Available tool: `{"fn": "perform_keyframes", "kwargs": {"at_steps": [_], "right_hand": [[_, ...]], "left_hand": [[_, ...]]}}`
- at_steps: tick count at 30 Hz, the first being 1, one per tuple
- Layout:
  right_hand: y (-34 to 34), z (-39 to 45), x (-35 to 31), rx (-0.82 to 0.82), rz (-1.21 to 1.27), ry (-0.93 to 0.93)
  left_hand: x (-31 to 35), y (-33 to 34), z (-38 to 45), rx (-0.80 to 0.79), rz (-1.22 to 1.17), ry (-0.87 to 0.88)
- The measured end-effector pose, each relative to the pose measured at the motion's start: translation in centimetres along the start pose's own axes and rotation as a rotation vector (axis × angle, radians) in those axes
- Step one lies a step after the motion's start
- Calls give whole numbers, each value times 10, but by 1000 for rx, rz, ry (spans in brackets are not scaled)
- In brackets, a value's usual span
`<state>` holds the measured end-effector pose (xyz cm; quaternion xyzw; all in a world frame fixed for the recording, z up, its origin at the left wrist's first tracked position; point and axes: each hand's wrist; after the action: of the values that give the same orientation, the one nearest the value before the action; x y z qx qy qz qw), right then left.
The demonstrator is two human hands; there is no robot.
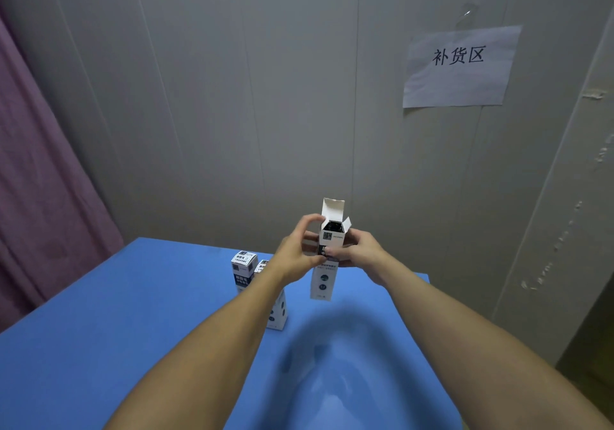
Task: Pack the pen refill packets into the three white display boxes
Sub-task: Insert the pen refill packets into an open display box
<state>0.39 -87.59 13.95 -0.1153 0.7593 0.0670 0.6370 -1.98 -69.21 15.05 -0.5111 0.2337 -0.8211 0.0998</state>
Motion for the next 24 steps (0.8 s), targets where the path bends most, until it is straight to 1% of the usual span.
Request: {"fn": "perform_keyframes", "kwargs": {"at_steps": [3,5,9,12,15,17,21,24], "right_hand": [[-10,-2,-1,-126,193,79],[-15,-1,-2,-124,273,145],[-13,1,-1,-74,196,186],[-8,2,0,-11,245,129],[-7,3,-2,-6,289,16],[-6,3,-4,1,301,-28],[-2,0,-10,7,322,-63],[1,0,-11,10,345,-42]], "left_hand": [[1,-3,1,-24,-11,-24],[2,-5,1,-35,-39,-40],[4,-6,1,-103,-60,-70],[1,-6,0,-150,-57,-96],[-3,-7,-2,-153,-79,-123],[-5,-8,-3,-152,-110,-143],[-7,-10,-4,-133,-179,-165],[-7,-13,-3,-128,-197,-175]]}}
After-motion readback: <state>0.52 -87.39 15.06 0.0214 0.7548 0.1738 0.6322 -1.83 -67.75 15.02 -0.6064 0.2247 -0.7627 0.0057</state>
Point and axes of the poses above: each hand's wrist, its own z-axis towards the middle knuckle, its own y-axis out of the palm, x = y × z, and after that the axes turned 10 degrees about y, right-handed
